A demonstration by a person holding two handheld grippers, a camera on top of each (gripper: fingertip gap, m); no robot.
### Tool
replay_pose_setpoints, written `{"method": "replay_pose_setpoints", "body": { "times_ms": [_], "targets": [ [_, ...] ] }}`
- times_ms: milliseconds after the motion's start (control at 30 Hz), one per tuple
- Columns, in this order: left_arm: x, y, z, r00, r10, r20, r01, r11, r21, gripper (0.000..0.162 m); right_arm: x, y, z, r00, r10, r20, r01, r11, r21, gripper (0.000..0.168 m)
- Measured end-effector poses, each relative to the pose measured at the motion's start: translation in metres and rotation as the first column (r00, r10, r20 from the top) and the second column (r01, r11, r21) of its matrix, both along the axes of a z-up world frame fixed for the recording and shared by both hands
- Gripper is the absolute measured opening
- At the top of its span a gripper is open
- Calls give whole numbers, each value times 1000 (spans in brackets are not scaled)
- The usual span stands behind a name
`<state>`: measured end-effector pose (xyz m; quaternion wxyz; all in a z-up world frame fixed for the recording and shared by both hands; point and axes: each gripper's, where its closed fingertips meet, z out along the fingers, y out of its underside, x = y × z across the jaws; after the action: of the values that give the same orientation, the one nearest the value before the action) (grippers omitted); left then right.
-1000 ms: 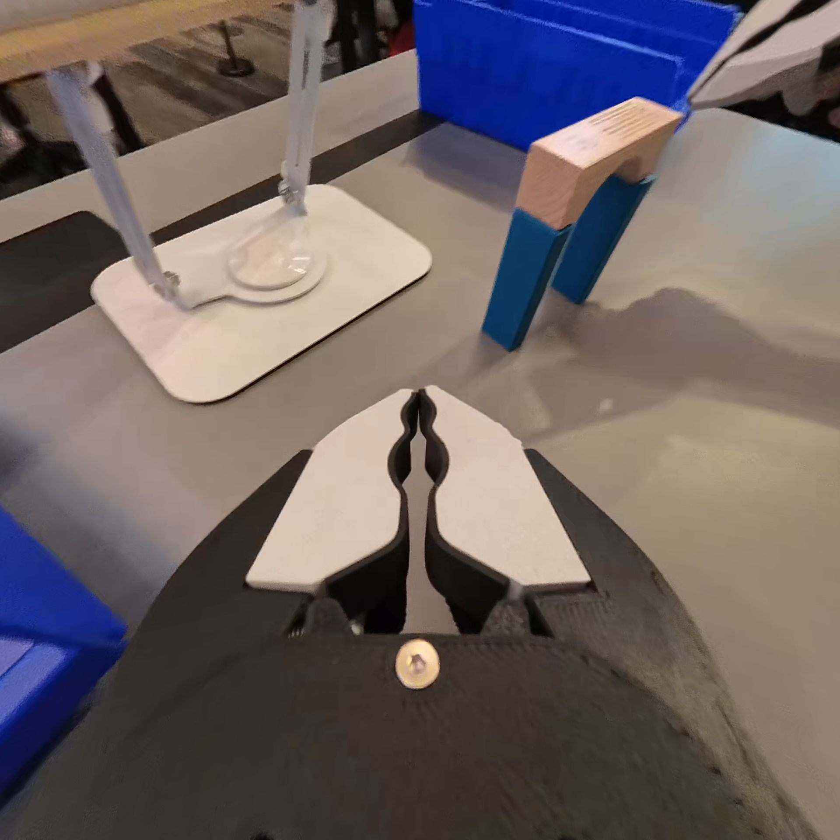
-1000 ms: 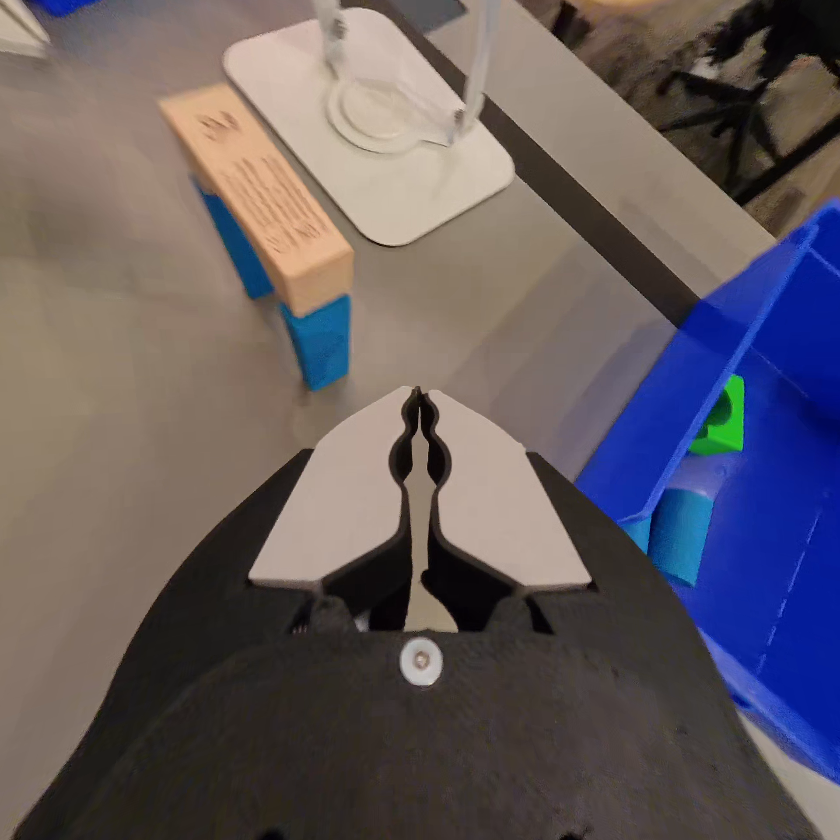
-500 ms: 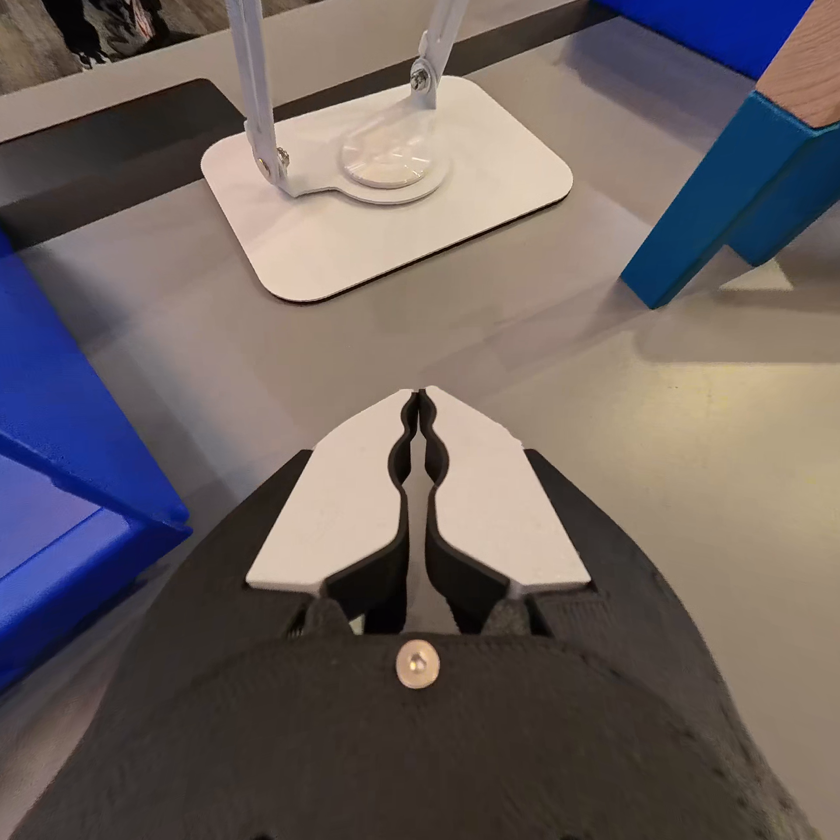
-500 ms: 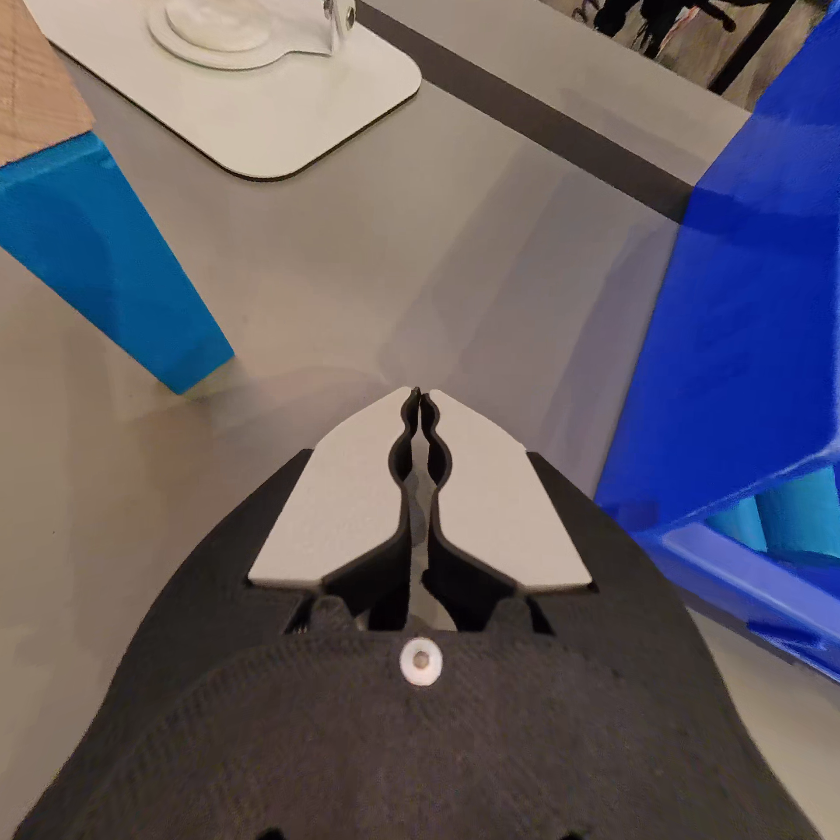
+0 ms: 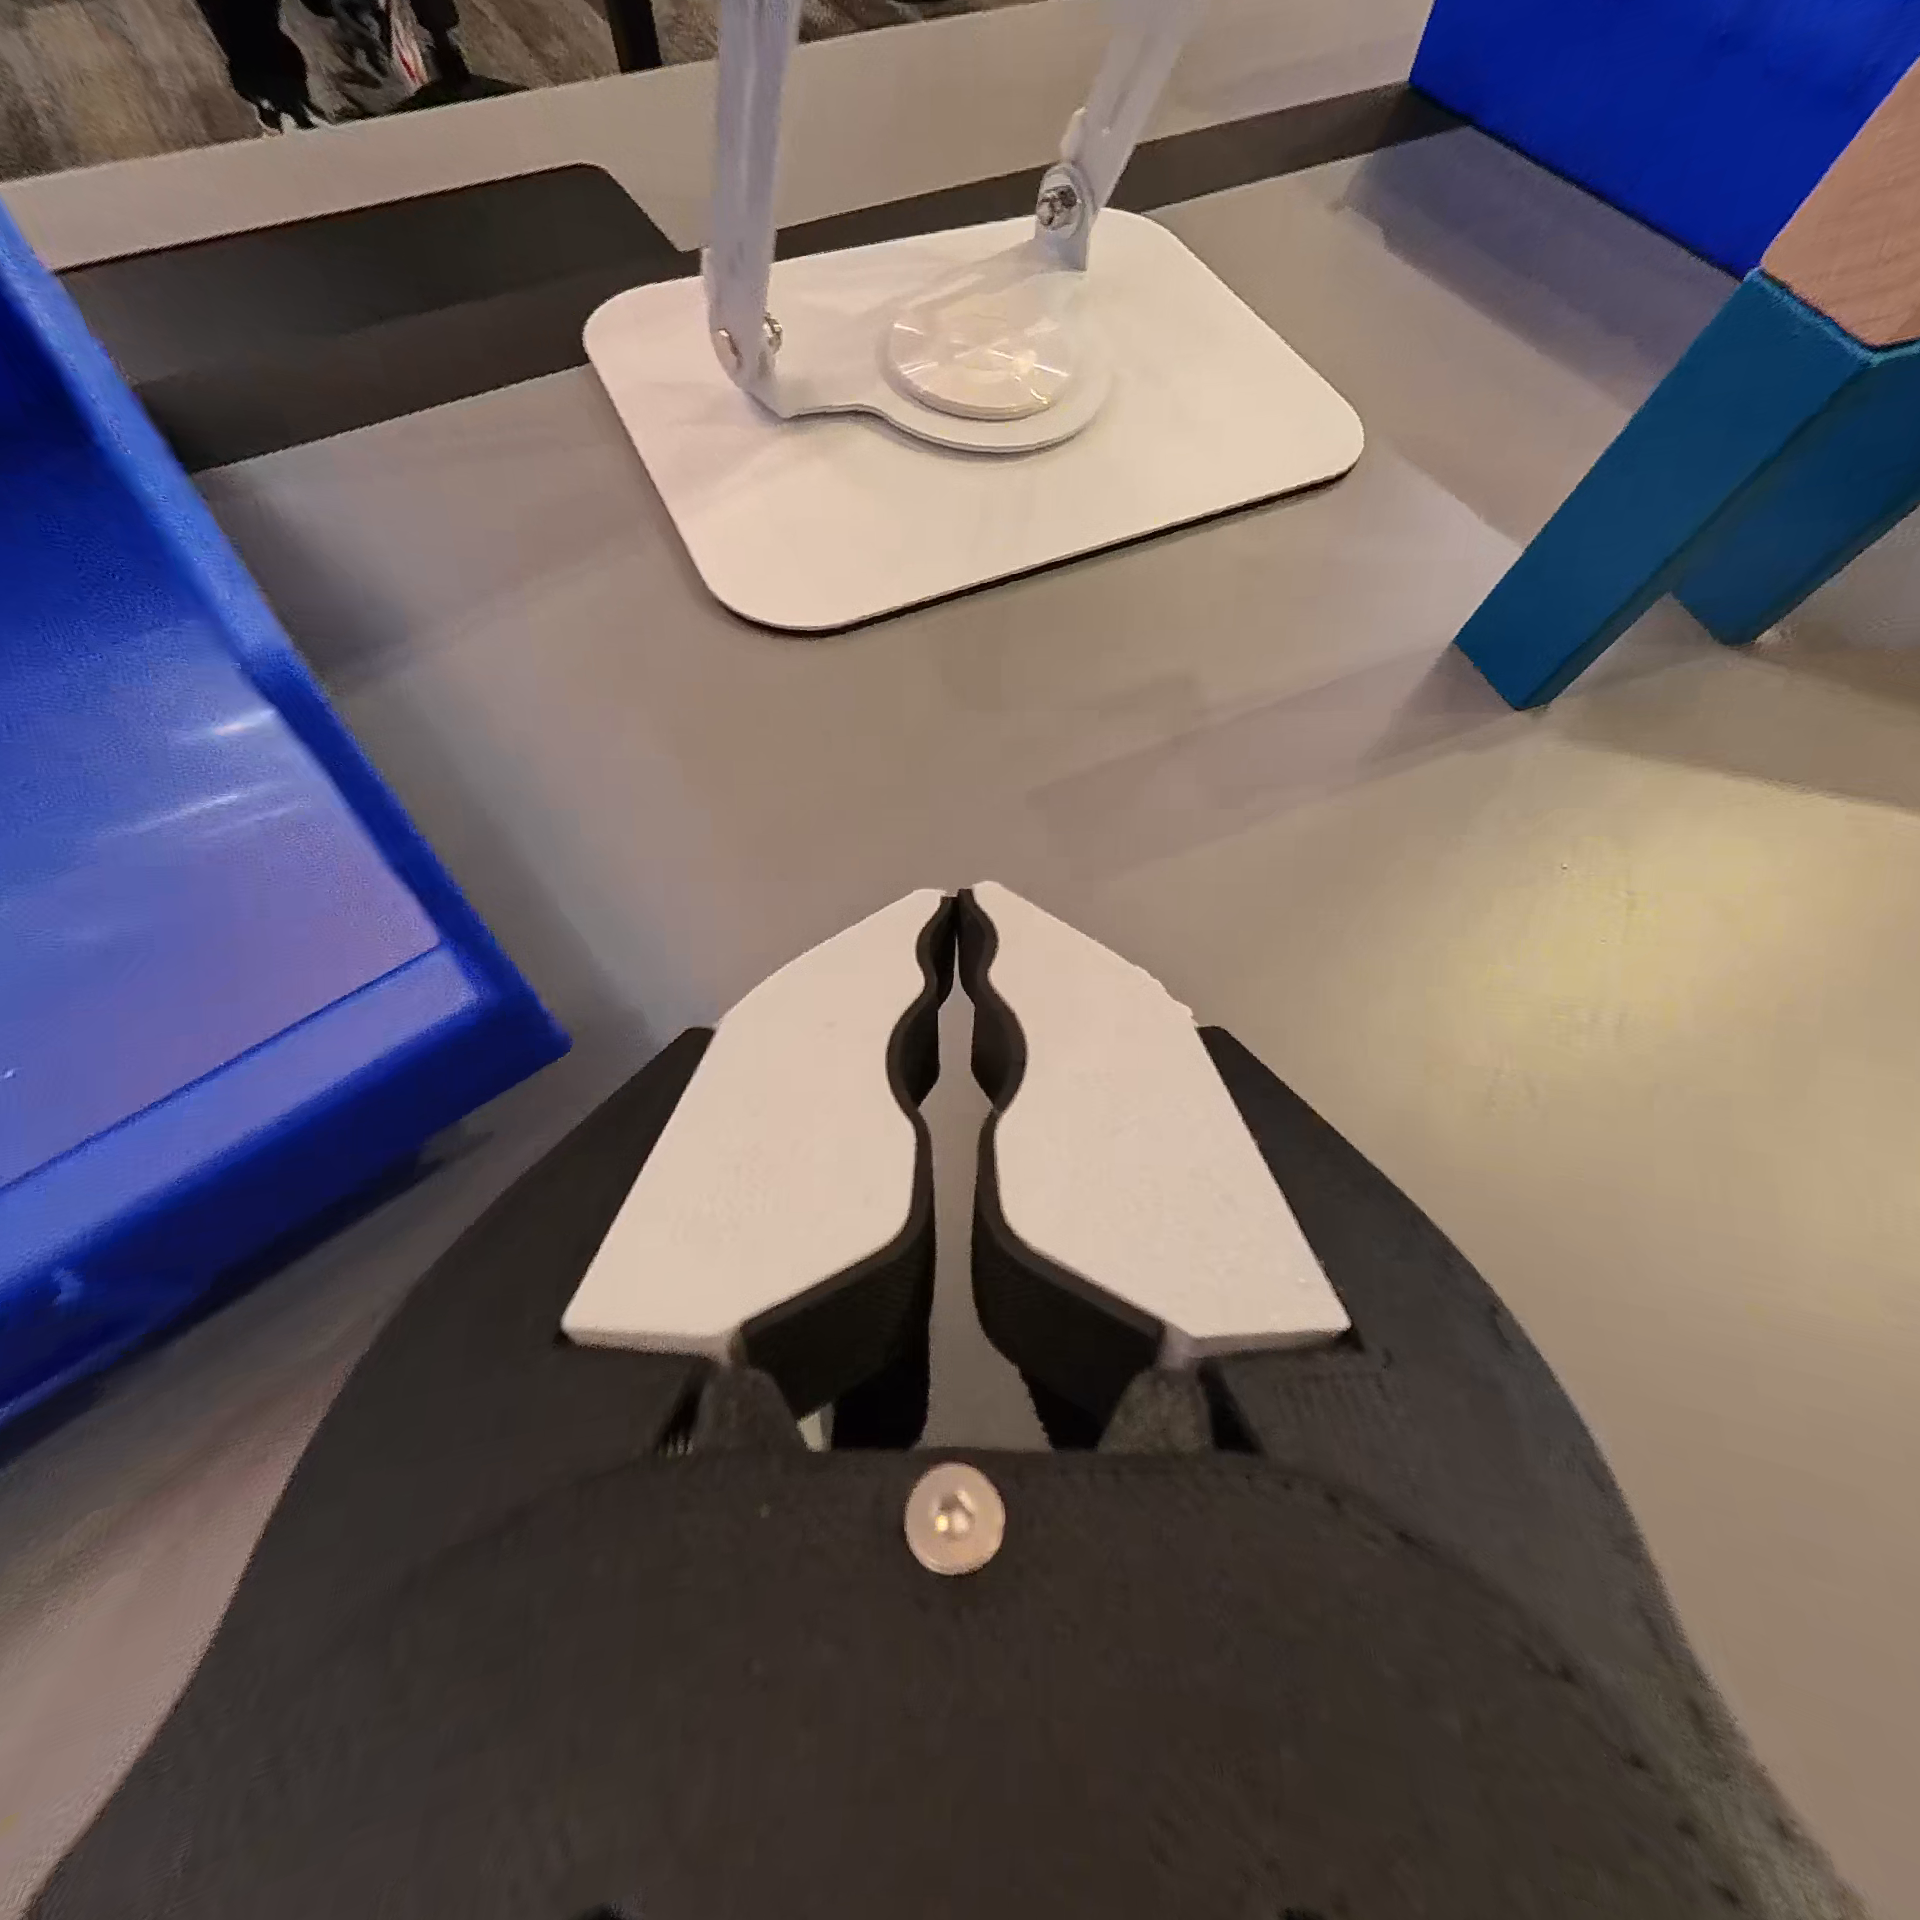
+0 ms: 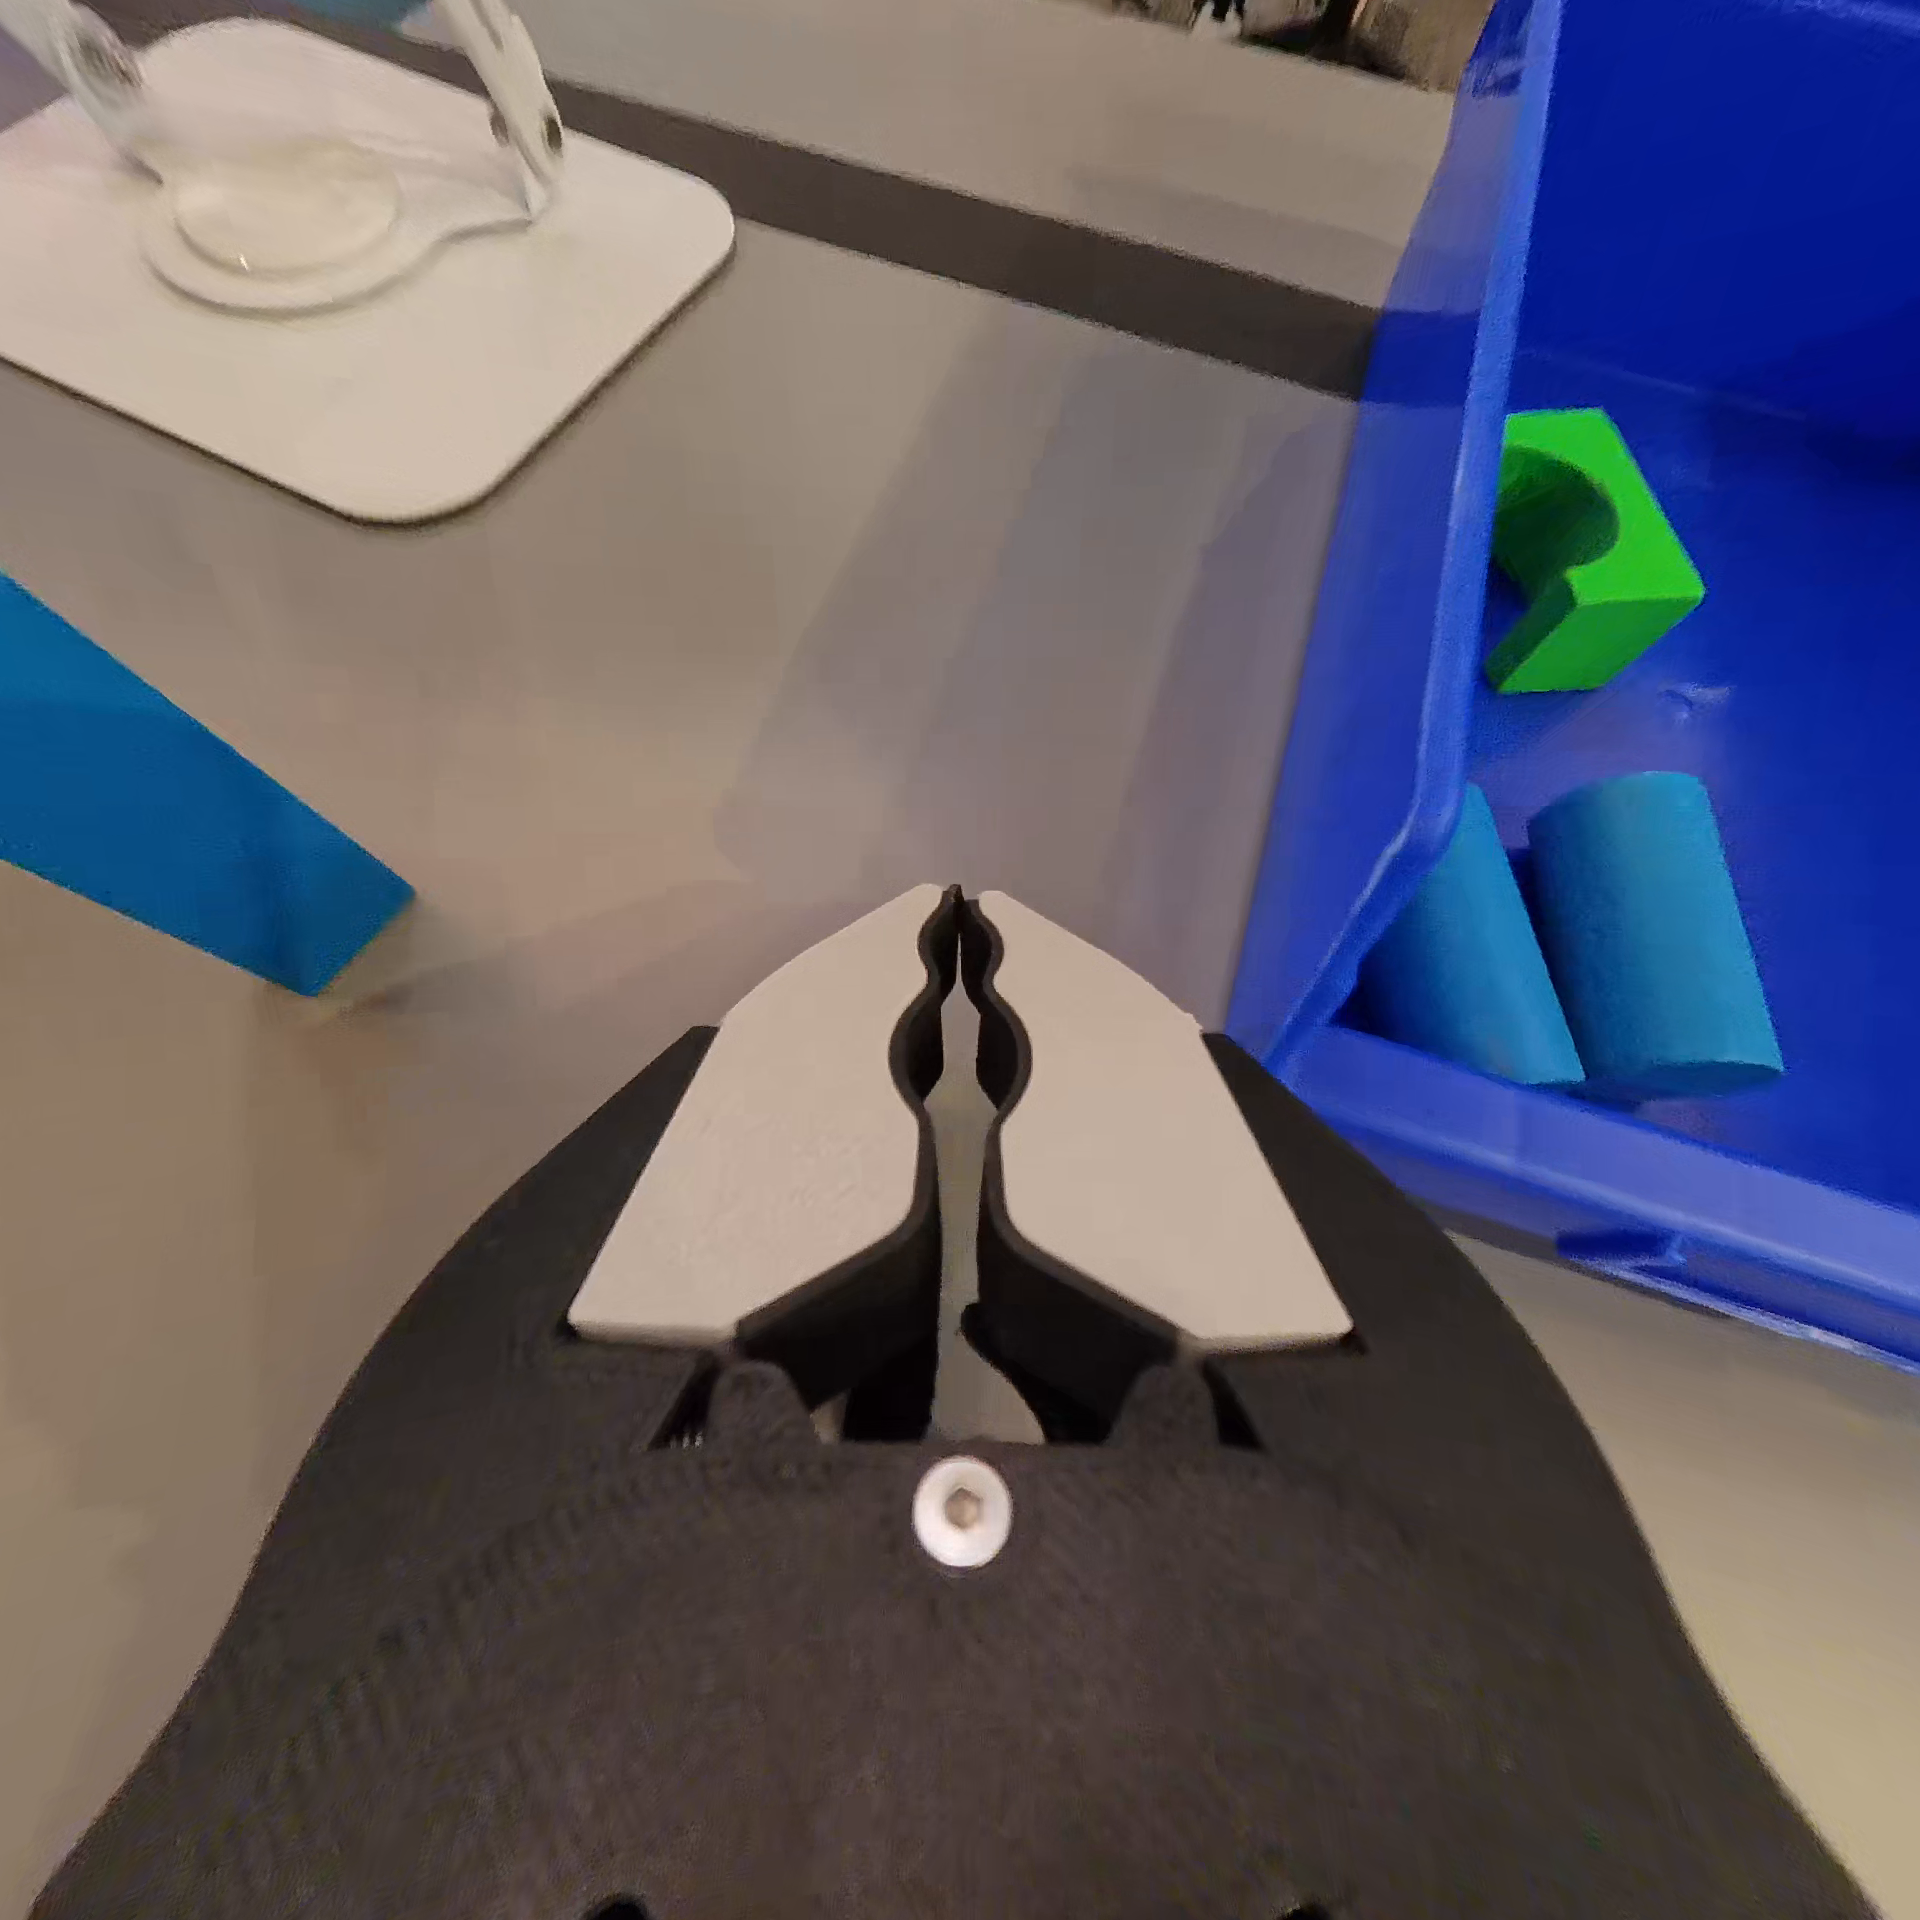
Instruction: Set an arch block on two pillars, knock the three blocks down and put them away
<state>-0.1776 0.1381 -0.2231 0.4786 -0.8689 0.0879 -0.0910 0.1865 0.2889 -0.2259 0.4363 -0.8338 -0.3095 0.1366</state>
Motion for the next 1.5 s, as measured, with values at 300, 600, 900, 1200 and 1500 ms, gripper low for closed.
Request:
{"method": "replay_pose_setpoints", "body": {
  "times_ms": [300, 600, 900, 1200, 1500],
  "targets": [
    [-15, -4, 16, 999, 42, 28, -44, 998, 52, 0, -167, -45, 15, 957, 267, 110, -270, 963, 18, 0],
    [-34, -8, 33, 994, 87, 64, -93, 991, 97, 0, -190, -54, 21, 944, 312, 107, -319, 946, 54, 0],
    [-29, -8, 32, 996, 69, 48, -74, 993, 95, 0, -161, -73, 25, 888, 454, 76, -457, 890, 17, 23],
    [-13, -4, 23, 1000, 20, 17, -21, 997, 75, 0, -155, -129, 0, 303, 863, 405, -892, 406, -198, 56],
    [-9, -3, 21, 1000, 1, -4, -1, 997, 77, 0, -155, -127, -37, -17, 923, 386, -832, 201, -517, 41]
  ]
}}
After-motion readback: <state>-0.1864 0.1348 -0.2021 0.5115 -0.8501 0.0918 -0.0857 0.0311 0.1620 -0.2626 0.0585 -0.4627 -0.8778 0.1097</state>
